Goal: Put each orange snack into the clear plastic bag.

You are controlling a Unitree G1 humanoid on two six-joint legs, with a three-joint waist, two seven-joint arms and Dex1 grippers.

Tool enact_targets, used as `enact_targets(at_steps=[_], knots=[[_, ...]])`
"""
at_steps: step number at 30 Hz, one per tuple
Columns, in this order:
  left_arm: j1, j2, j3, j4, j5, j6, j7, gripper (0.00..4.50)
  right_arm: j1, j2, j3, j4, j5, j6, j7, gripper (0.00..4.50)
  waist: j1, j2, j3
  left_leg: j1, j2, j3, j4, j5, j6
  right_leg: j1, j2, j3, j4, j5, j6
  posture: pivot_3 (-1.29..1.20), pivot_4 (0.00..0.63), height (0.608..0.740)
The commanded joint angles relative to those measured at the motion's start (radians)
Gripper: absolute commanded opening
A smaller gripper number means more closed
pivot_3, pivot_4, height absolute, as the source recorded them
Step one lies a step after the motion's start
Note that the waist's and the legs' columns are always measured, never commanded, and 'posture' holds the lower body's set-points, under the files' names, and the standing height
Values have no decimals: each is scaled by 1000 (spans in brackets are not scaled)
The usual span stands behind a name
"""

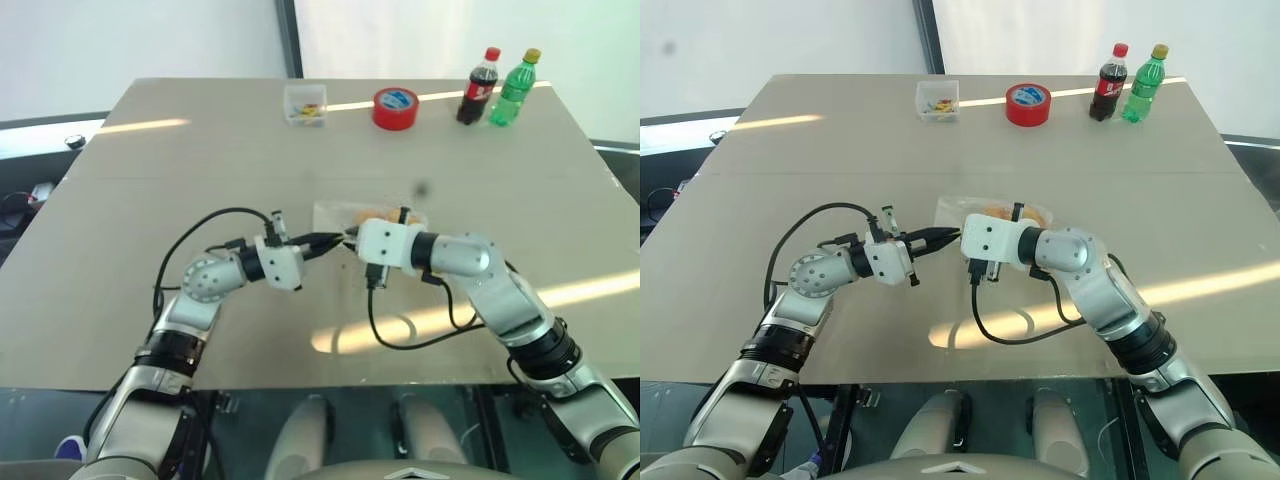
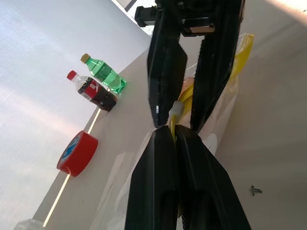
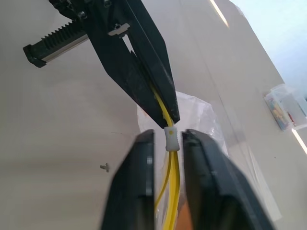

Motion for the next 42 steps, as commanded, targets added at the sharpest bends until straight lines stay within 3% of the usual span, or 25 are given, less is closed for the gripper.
enact_targets(at_steps=[1, 3, 6, 7, 20, 42], knots=[[-10, 2, 8, -30, -6, 2, 13, 0, -22, 2, -26, -29, -2, -17, -9, 1275, 0, 0, 0, 0, 0, 0, 0, 0, 0, 0, 0, 0, 0, 0, 0, 0, 150, 740], [-10, 2, 8, -31, -4, 2, 14, 0, -19, 3, -25, -28, -4, -17, -11, 1275, 0, 0, 0, 0, 0, 0, 0, 0, 0, 0, 0, 0, 0, 0, 0, 0, 150, 740], [-10, 2, 8, -33, -2, 2, 17, 0, -17, 5, -25, -28, -5, -20, -13, 533, 0, 0, 0, 0, 0, 0, 0, 0, 0, 0, 0, 0, 0, 0, 0, 0, 150, 740], [-10, 2, 8, -33, -1, 2, 17, 0, -18, 4, -25, -26, -6, -21, -13, 37, 0, 0, 0, 0, 0, 0, 0, 0, 0, 0, 0, 0, 0, 0, 0, 0, 150, 740], [-13, -3, 11, -39, -1, 16, 32, 0, -13, 2, -22, -22, -16, -22, -17, 37, 0, 0, 0, 0, 0, 0, 0, 0, 0, 0, 0, 0, 0, 0, 0, 0, 150, 740], [-33, -7, 87, -16, -36, 69, 92, 0, 167, -217, -171, -69, -56, 51, -83, 37, 2, 0, 0, 0, 0, 0, 0, 0, 0, 0, 0, 0, 0, 0, 0, 0, 150, 740]])
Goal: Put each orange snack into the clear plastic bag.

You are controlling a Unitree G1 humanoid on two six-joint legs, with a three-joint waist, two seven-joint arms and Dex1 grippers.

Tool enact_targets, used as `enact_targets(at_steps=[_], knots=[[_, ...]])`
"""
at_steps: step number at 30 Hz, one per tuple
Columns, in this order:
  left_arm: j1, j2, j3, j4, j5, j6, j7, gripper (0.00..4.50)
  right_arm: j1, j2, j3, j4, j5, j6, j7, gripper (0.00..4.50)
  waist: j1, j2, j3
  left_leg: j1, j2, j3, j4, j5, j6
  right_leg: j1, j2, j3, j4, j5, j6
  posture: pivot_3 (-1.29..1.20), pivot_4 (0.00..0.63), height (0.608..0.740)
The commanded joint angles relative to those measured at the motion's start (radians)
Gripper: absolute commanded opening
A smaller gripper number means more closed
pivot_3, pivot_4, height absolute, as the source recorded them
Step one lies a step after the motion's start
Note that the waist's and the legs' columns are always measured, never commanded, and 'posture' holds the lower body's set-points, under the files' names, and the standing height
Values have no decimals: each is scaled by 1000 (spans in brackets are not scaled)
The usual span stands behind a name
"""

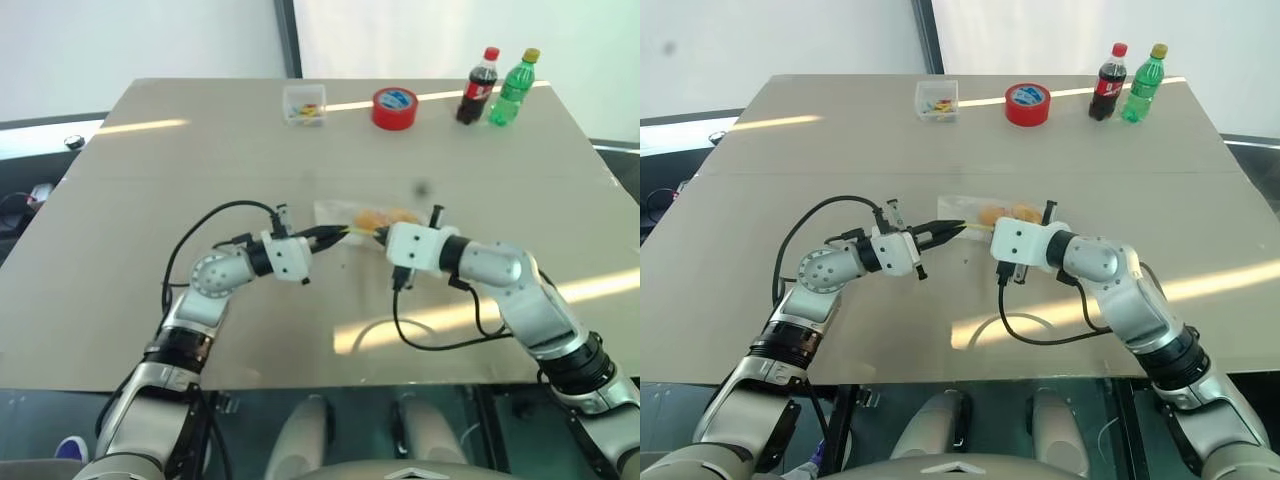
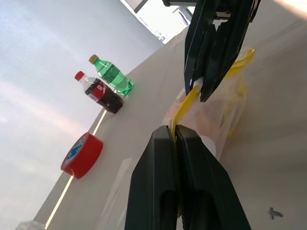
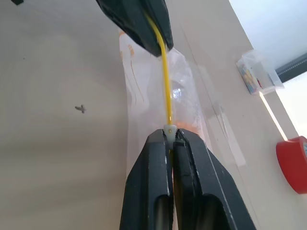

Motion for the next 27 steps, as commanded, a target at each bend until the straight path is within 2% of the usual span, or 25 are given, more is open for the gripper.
enact_targets(at_steps=[1, 8, 15, 19, 23, 27], knots=[[-15, 24, 93, 7, -48, 16, 58, 0, 66, -87, -120, 21, -30, 47, -27, 37, 3, 0, 0, 0, 0, 0, 0, 0, 0, 0, 0, 0, 0, 0, 0, 0, 150, 740], [-23, 20, 117, 26, -65, 52, 90, 0, 162, -194, -267, 8, -21, 53, -59, 37, 5, 0, 0, 0, 0, 0, 0, 0, 0, 0, 0, 0, 0, 0, 0, 0, 150, 740], [-34, 13, 121, 32, -86, 82, 117, 0, 161, -244, -349, -2, -4, 51, -69, 37, 2, 0, 0, 0, 0, 0, 0, 0, 0, 0, 0, 0, 0, 0, 0, 0, 150, 740], [-47, 7, 123, 20, -104, 121, 130, 0, 114, -235, -371, -2, 30, 64, -65, 37, 2, 0, 0, 0, 0, 1, 0, 0, 0, 0, 0, 1, 0, 0, 0, 0, 150, 740], [-183, -33, 135, 89, -113, 233, 191, 0, -38, -234, -359, 117, 30, 13, -95, 37, 4, -1, 1, 0, 0, 0, 0, 0, 0, 0, 0, 0, 0, 0, 0, 0, 150, 740], [-308, -46, 128, 223, -47, 255, 262, 0, -159, -230, -335, 268, 2, -67, -150, 37, 5, -1, 0, 0, -2, 0, 1, 0, 0, 1, 0, -1, 0, 0, 0, 0, 150, 740]])
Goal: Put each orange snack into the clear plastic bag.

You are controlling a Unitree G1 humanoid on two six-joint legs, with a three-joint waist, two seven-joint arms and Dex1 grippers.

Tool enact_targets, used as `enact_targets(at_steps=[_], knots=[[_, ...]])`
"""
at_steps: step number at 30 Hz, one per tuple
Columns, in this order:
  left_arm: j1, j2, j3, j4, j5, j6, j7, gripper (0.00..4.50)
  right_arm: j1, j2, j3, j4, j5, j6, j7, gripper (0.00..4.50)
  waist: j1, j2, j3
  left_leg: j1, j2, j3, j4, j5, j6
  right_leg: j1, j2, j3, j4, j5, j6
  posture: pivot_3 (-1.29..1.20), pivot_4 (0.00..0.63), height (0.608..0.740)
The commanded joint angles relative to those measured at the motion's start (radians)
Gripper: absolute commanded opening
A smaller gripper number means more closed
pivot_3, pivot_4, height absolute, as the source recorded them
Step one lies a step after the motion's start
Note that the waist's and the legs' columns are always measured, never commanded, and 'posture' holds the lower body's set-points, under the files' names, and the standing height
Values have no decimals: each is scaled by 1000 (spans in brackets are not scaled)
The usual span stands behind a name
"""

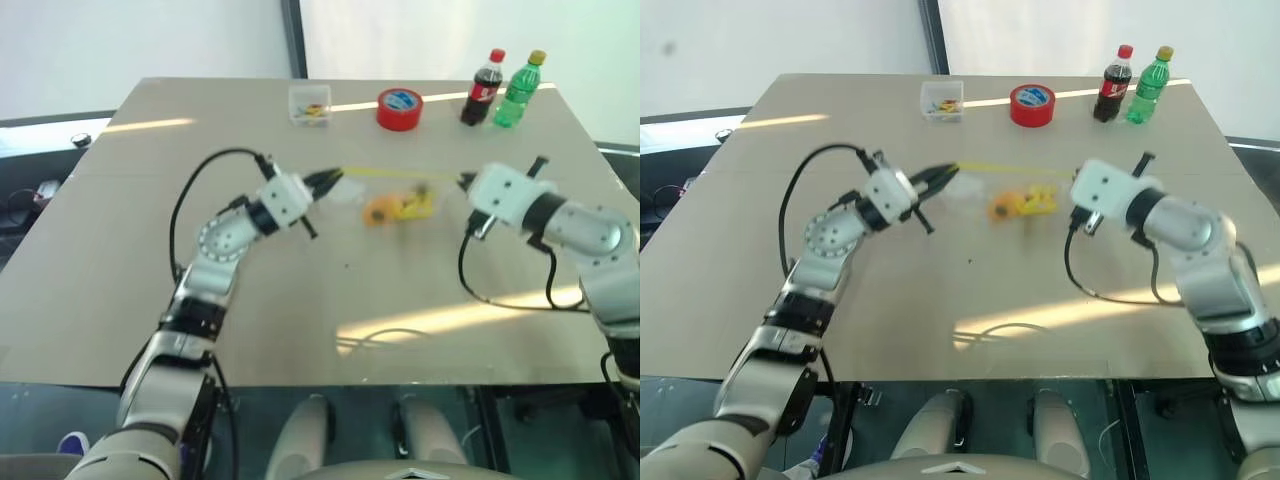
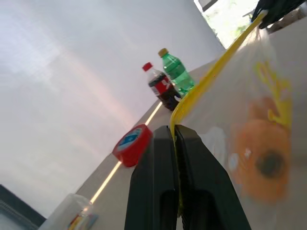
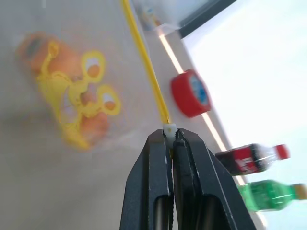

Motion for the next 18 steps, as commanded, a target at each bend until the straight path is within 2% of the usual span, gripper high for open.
enact_targets(at_steps=[1, 4, 6, 8, 11, 15, 16, 17, 18], knots=[[-64, 28, 90, 120, 20, 17, 91, 0, -55, -26, -61, 147, -60, -33, -86, 37, -2, 0, 0, 0, 0, 0, -1, 0, 0, 0, 0, 0, -1, 0, 0, 0, 150, 740], [-109, 31, 96, 163, 15, -23, 78, 0, -79, -25, -66, 164, -60, -61, -114, 37, -7, 0, 0, -5, 0, 2, -1, 2, -4, -6, 0, 2, -1, 0, 0, 0, 150, 740], [-93, 42, 94, 155, 4, -55, 44, 0, -43, -26, -83, 112, -33, -52, -96, 37, -10, 0, 0, -10, 1, 2, 0, 3, -4, -11, 0, 2, -1, 0, 0, 0, 150, 740], [-41, 57, 80, 112, -30, -59, -35, 0, 30, -32, -95, 21, 6, -17, -49, 37, -10, 0, 0, -17, 1, 2, 1, 3, -5, -18, 0, 2, 0, 0, 0, 0, 150, 740], [96, 87, 37, 8, -73, -76, -174, 0, 178, -23, -101, -150, 54, 62, -5, 37, -11, 0, 0, -17, 2, 3, -1, 3, -5, -20, -1, 4, 0, 0, 0, 0, 150, 740], [245, 100, 8, -94, -58, -78, -224, 0, 325, 19, -55, -308, 86, 166, 1, 37, -7, 0, 0, -18, 3, 4, 0, 3, -4, -21, -1, 5, 2, 0, 0, 0, 150, 740], [270, 102, 3, -114, -62, -69, -236, 0, 355, 25, -40, -330, 89, 179, 4, 353, -5, 0, 0, -18, 3, 4, 1, 3, -4, -20, -1, 5, 3, 0, 0, 0, 150, 740], [290, 104, -1, -134, -70, -52, -252, 318, 377, 36, -34, -344, 95, 194, 3, 703, -4, 0, 0, -17, 3, 4, 2, 0, 0, -19, -1, 5, 4, 0, 0, 0, 150, 740], [315, 109, -4, -170, -111, -21, -290, 637, 405, 48, -35, -357, 113, 206, 7, 796, -3, 0, 0, -14, 3, 3, 3, 0, 0, -17, -1, 4, 6, 0, 0, 0, 150, 740]])
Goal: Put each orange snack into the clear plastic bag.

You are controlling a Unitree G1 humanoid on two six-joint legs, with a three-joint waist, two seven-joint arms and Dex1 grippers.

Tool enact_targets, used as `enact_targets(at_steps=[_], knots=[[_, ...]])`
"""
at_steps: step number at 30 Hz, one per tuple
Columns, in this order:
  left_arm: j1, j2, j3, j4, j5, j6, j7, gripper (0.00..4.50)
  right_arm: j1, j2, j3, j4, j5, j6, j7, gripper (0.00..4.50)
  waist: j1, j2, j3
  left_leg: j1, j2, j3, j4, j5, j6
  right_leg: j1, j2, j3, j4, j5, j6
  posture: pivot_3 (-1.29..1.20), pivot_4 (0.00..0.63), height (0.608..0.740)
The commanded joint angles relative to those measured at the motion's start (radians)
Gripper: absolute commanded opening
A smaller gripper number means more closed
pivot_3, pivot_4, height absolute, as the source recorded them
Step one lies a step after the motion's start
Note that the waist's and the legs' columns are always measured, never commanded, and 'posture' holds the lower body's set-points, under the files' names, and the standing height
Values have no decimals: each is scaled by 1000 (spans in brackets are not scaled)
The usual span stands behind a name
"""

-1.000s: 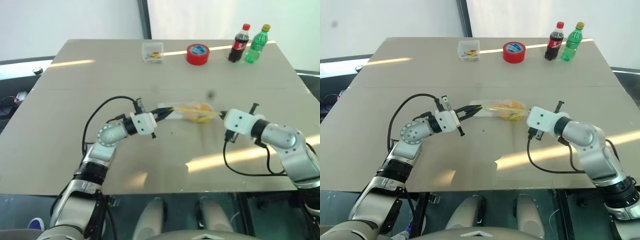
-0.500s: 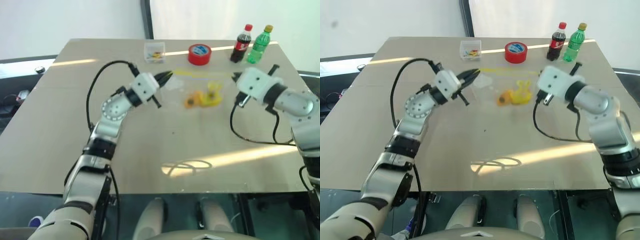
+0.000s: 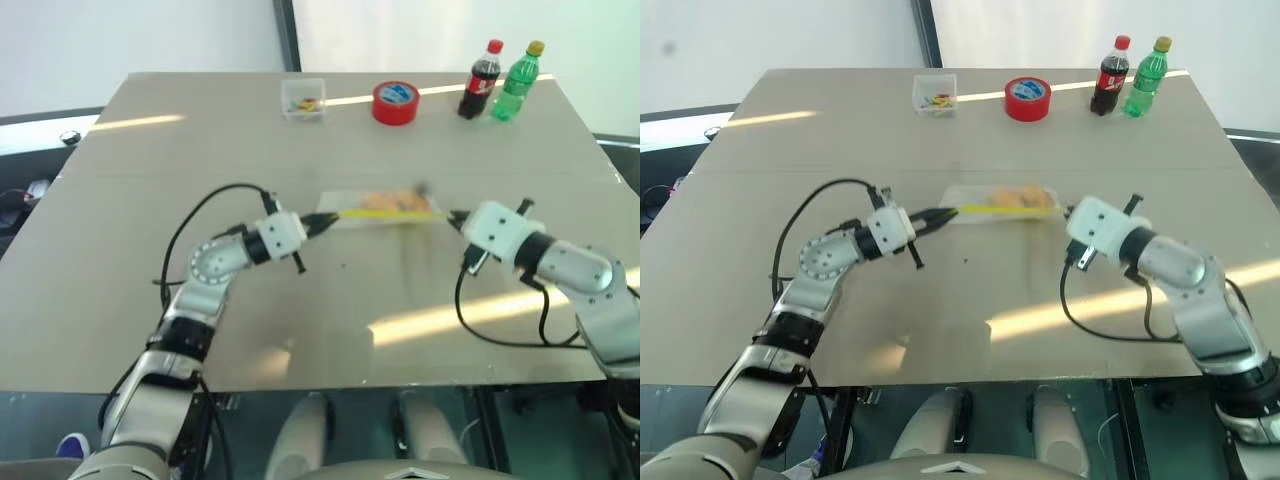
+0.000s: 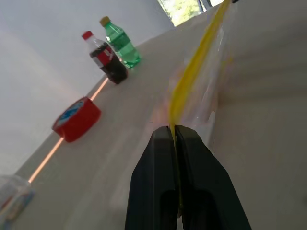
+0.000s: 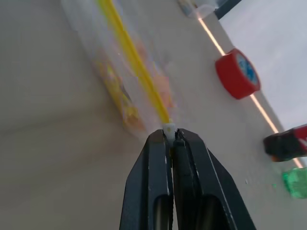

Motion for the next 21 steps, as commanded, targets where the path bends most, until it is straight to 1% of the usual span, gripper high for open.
enact_targets(at_steps=[1, 2, 4, 7, 8, 9, 10, 12, 14, 18, 21], knots=[[58, 39, 21, -125, -106, 83, -91, 948, 69, 19, -28, -70, 35, 51, 1, 1378, 1, 0, 0, 2, 0, -1, 1, 0, 0, 2, 0, -1, 1, 0, 0, 0, 150, 740], [84, 54, 23, -161, -149, 136, -128, 1270, 110, 19, -41, -74, 49, 50, 8, 1719, 2, 0, 0, 3, 0, -2, 2, 0, 0, 4, 1, -2, 1, 0, 0, 0, 150, 740], [134, 93, 40, -234, -232, 268, -183, 2144, 191, 17, -84, -89, 82, 50, 20, 2592, 5, 0, 0, 6, 0, -3, 2, 0, 0, 8, 1, -3, 1, 0, 0, 0, 150, 740], [210, 165, 82, -334, -338, 444, -242, 3602, 298, 10, -179, -111, 136, 47, 36, 4157, -1, 0, 0, 9, 0, -2, 2, 0, 0, 12, 0, -2, -1, 0, 0, 0, 150, 740], [232, 184, 100, -364, -375, 507, -251, 4137, 331, 9, -211, -118, 157, 41, 47, 4500, -1, 0, 0, 13, 1, -2, 1, 0, 0, 16, 0, -2, -1, 0, 0, 0, 150, 740], [251, 204, 114, -389, -402, 559, -259, 4203, 360, 12, -242, -124, 180, 36, 57, 4500, -1, 1, 0, 14, 1, -2, 1, 0, 0, 16, 1, -2, -1, -1, 0, 0, 150, 740], [270, 223, 136, -408, -422, 597, -262, 4468, 396, 15, -282, -134, 204, 27, 70, 4500, -1, 1, 0, 18, 1, -2, -1, 0, 0, 20, 1, -3, -4, -1, 0, 0, 150, 740], [293, 252, 196, -436, -468, 692, -231, 4468, 469, 24, -369, -160, 251, 9, 93, 4500, 0, 1, 0, 19, 3, -3, -3, 0, 0, 21, 2, -3, -5, -1, 0, 0, 150, 740], [306, 287, 235, -457, -481, 772, -212, 4468, 509, 47, -447, -180, 299, 5, 90, 4500, 1, 1, 0, 19, 3, -3, -4, 0, 0, 21, 2, -3, -5, -1, 0, 0, 150, 740], [315, 344, 303, -479, -515, 878, -227, 4468, 562, 49, -546, -203, 362, 13, 107, 4500, 1, 1, 0, 19, 3, -2, -4, 0, 0, 22, 1, -3, -6, -1, 0, 0, 150, 740], [312, 357, 332, -484, -525, 916, -248, 4468, 583, 46, -583, -210, 400, 18, 115, 4500, 2, 1, 0, 20, 3, -2, -4, 0, 0, 22, 1, -3, -6, -1, 0, 0, 150, 740]])
